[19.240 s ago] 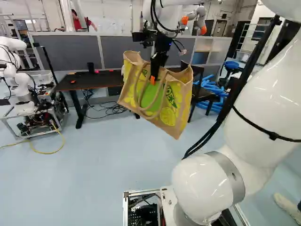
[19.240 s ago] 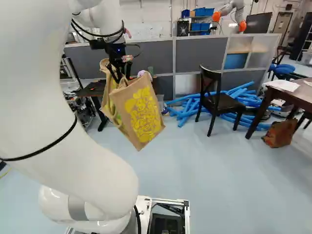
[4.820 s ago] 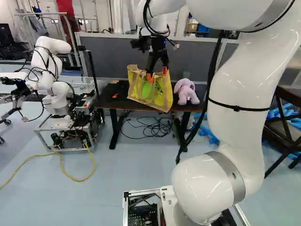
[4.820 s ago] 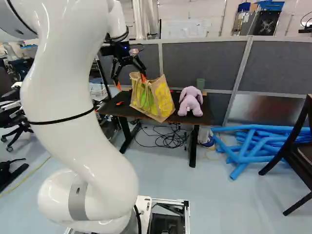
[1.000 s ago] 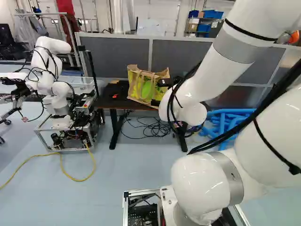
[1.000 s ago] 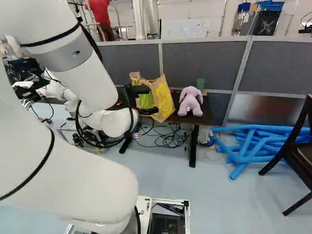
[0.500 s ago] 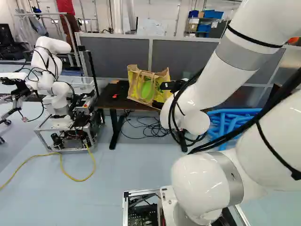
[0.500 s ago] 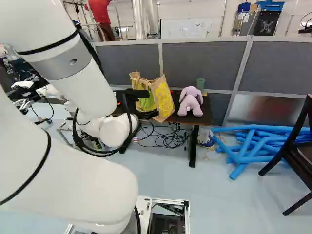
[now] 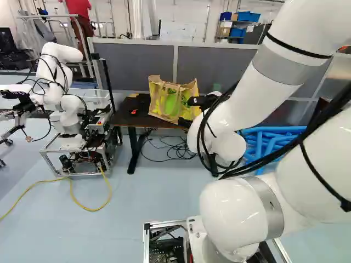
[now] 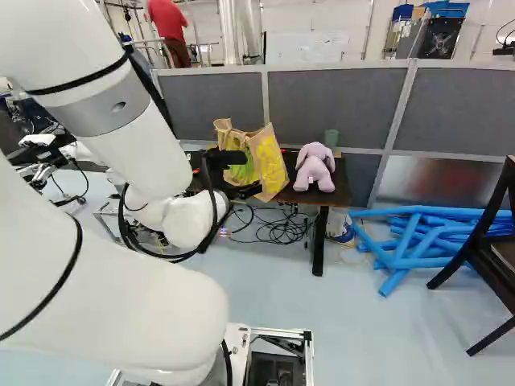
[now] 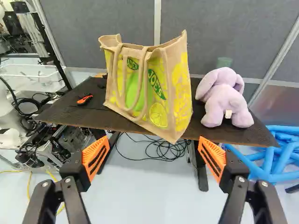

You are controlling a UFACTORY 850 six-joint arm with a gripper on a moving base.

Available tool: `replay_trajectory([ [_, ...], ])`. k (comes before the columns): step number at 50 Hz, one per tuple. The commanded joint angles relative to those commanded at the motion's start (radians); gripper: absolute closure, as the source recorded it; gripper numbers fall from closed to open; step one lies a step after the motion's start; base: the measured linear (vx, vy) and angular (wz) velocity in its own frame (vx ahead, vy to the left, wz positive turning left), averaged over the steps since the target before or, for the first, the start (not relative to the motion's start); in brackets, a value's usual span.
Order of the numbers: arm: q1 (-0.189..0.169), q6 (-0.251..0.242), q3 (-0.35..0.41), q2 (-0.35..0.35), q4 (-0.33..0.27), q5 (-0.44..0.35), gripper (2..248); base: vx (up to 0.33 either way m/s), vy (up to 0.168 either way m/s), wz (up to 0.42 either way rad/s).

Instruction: Pick up the bag on the ground and place it on the table

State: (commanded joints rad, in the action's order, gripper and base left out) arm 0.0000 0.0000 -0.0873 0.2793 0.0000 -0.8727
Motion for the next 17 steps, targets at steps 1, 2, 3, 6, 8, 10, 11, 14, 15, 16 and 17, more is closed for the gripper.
replay_trajectory([
  [1, 0.0, 0.0, 0.0, 0.0, 0.0, 0.0, 3, 0.0, 0.0, 0.0],
  [2, 0.0, 0.0, 0.0, 0.0, 0.0, 0.0, 3, 0.0, 0.0, 0.0],
  [3, 0.0, 0.0, 0.0, 0.0, 0.0, 0.0, 3, 0.0, 0.0, 0.0],
  [6, 0.0, 0.0, 0.0, 0.0, 0.0, 0.0, 3, 0.0, 0.0, 0.0],
  [8, 0.0, 0.0, 0.0, 0.0, 0.0, 0.0, 3, 0.0, 0.0, 0.0],
  [10, 0.0, 0.0, 0.0, 0.0, 0.0, 0.0, 3, 0.0, 0.0, 0.0],
  [11, 0.0, 0.0, 0.0, 0.0, 0.0, 0.0, 3, 0.0, 0.0, 0.0],
  [14, 0.0, 0.0, 0.0, 0.0, 0.0, 0.0, 3, 0.0, 0.0, 0.0],
  [15, 0.0, 0.0, 0.0, 0.0, 0.0, 0.0, 3, 0.0, 0.0, 0.0],
  [16, 0.0, 0.0, 0.0, 0.0, 0.0, 0.0, 3, 0.0, 0.0, 0.0],
  [17, 0.0, 0.0, 0.0, 0.0, 0.0, 0.0, 3, 0.0, 0.0, 0.0],
])
